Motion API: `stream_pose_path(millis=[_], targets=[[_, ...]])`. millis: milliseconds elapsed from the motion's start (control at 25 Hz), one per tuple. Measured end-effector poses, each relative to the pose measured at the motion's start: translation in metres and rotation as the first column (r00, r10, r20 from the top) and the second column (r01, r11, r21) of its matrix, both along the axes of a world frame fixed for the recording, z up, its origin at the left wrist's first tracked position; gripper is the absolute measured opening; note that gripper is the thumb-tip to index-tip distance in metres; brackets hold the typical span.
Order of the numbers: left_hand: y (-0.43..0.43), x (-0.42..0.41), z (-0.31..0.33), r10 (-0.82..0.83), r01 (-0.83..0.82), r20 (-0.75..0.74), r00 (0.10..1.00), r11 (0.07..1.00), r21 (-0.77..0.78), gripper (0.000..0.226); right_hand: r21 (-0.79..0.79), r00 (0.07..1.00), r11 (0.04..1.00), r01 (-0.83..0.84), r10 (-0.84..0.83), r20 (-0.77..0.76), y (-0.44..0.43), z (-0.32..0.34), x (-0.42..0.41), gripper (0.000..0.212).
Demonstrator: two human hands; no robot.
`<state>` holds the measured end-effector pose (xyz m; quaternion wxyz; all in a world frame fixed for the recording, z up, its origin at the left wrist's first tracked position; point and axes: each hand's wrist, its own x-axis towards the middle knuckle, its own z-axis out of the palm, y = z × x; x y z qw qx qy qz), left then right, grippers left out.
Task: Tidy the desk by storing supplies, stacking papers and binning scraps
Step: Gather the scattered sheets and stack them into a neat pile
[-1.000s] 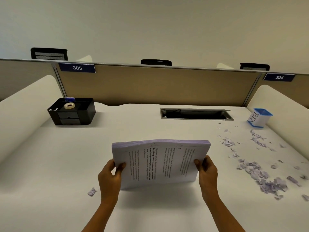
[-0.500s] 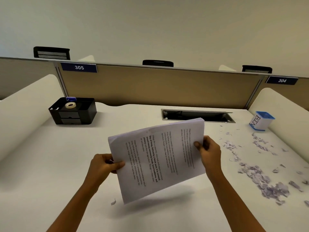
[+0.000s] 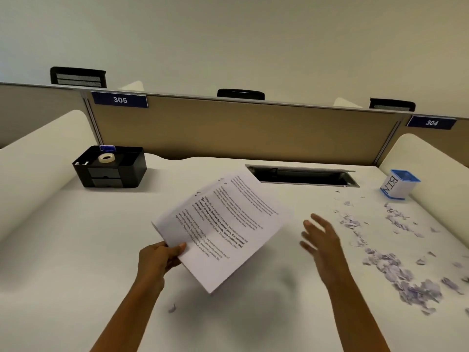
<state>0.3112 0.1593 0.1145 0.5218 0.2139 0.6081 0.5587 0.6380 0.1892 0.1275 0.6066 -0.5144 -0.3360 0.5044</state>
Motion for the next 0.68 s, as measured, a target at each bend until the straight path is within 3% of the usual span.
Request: stream_pose_path(millis=[80,160,280,440,600,680], targets=[[0.001,0.018,-0.003,0.075,-0.076,0.065,0.995,0.997,0.015,0.028,-0.089,0.978,0.988,-0.126,0.108,-0.177,-0.008,-0.008,-0.021,0.053],[0.000,0.039,-0.007,0.138,-0.141,0.121,0.983,0.990,0.017,0.028,-0.119,0.953,0.968,-0.220,0.188,-0.236,-0.012,-0.009,-0.043,0.038],[-0.001,0.062,-0.011,0.203,-0.205,0.172,0.964,0.979,-0.003,0.029,-0.103,0.945,0.942,-0.319,0.307,-0.115,-0.011,-0.004,-0.070,0.032],[0.002,0.070,-0.011,0.237,-0.243,0.229,0.944,0.970,-0.005,0.030,-0.169,0.962,0.947,-0.272,0.272,-0.026,0.004,0.001,-0.075,0.030],[0.004,0.065,-0.010,0.272,-0.278,0.188,0.944,0.961,0.004,0.032,-0.228,0.921,0.898,-0.378,0.390,0.010,0.015,0.006,-0.075,0.023],[0.008,0.062,-0.011,0.281,-0.287,0.156,0.947,0.958,0.017,0.030,-0.246,0.925,0.905,-0.348,0.374,0.069,0.022,0.005,-0.081,0.025]])
